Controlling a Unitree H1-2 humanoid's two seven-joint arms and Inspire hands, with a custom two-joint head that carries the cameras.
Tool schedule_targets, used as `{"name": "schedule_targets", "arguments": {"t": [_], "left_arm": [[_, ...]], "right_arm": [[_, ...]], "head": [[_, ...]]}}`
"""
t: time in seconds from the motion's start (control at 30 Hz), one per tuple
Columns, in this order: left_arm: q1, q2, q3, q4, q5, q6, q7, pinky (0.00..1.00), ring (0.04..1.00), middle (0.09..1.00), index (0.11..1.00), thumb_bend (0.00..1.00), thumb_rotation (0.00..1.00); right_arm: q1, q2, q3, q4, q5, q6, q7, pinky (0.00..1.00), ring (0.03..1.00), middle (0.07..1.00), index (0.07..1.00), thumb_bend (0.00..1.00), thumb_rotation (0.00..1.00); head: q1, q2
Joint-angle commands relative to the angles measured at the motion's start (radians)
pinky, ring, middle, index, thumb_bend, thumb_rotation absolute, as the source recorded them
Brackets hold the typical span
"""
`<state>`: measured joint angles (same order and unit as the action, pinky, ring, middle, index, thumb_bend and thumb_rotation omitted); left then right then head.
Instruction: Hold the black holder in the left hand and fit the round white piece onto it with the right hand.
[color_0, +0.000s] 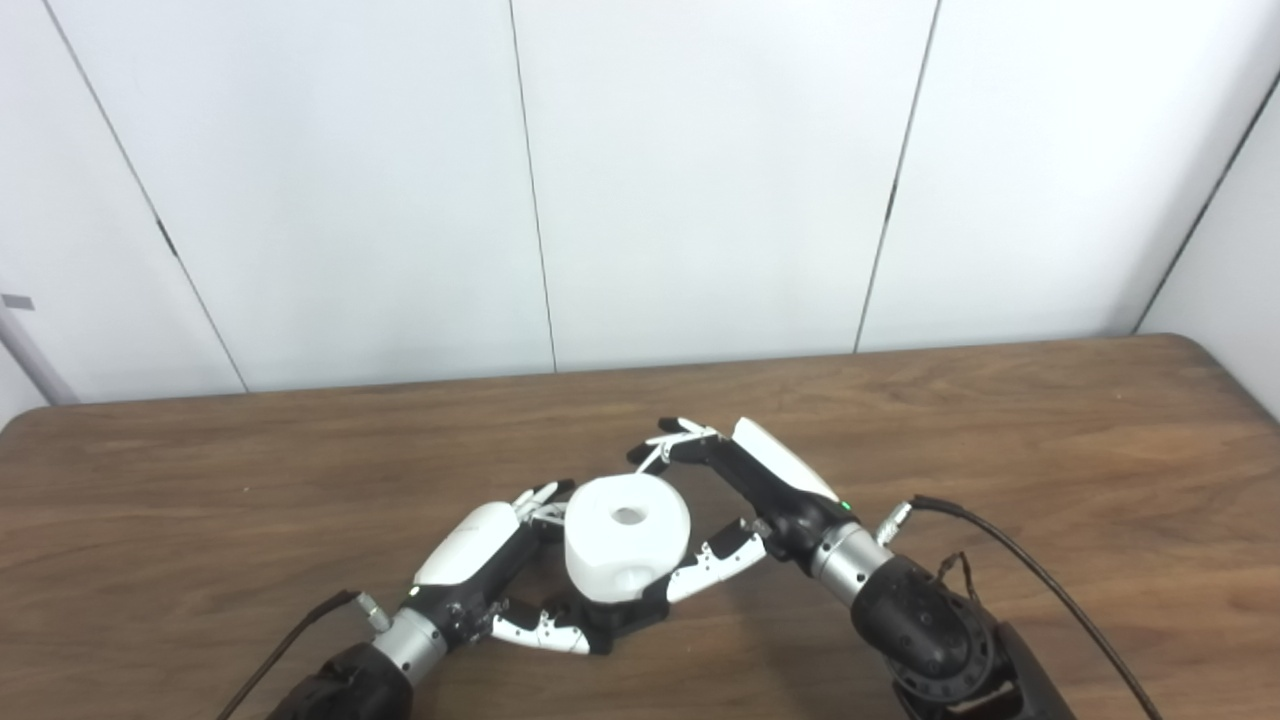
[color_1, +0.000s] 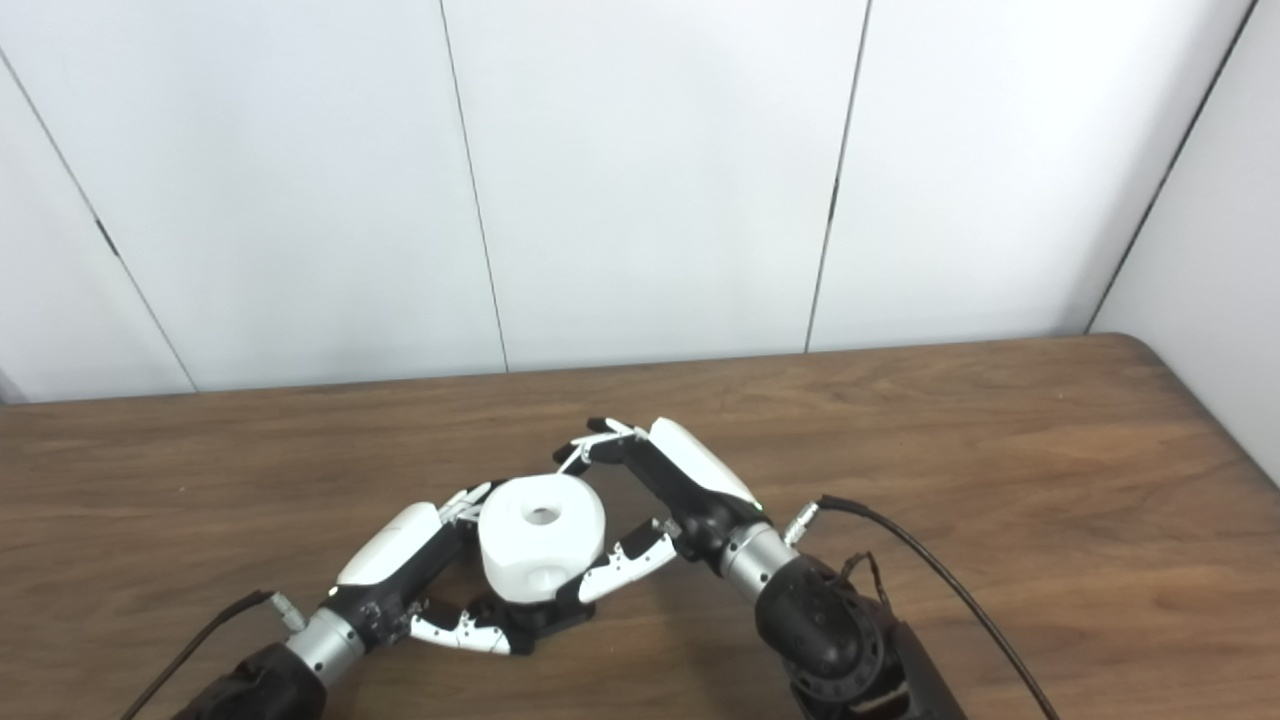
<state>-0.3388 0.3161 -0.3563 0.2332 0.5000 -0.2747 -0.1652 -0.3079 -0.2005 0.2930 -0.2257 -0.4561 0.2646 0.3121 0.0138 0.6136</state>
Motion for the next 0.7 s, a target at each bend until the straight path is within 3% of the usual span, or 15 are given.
{"name": "schedule_targets", "arguments": {"t": [0.0, 0.67], "left_arm": [[0.002, -0.002, -0.018, -0.008, 0.016, 0.014, -0.030, 1.00, 1.000, 0.869, 0.482, 0.52, 0.05], [0.013, -0.004, -0.024, -0.058, 0.010, 0.040, -0.045, 1.00, 1.000, 0.866, 0.481, 0.52, 0.06]], "right_arm": [[-0.023, 0.005, 0.002, -0.012, -0.001, -0.041, -0.018, 1.00, 0.952, 0.796, 0.480, 0.53, 0.14], [-0.038, 0.002, 0.020, 0.072, -0.036, -0.115, -0.048, 1.00, 0.948, 0.789, 0.480, 0.53, 0.14]], "head": [[0.002, 0.003], [0.018, 0.014]]}}
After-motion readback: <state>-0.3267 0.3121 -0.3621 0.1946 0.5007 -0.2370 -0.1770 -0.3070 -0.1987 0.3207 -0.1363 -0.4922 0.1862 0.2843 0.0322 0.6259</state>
